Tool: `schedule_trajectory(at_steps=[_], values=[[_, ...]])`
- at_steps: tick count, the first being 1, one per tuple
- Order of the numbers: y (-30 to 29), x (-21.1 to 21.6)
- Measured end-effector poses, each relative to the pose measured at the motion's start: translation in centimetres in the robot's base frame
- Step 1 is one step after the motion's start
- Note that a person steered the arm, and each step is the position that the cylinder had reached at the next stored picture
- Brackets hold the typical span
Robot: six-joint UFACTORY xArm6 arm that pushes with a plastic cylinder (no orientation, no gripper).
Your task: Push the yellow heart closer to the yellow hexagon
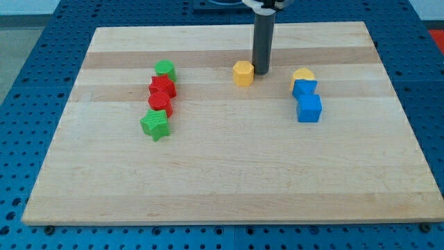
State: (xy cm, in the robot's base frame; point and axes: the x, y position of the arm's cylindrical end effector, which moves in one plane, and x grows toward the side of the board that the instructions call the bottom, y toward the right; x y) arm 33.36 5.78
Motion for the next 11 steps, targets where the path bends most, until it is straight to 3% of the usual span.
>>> schedule_trajectory(at_steps=[4,7,11], values=[[10.1,0.5],[10.2,4.9],[7.1,3.4]])
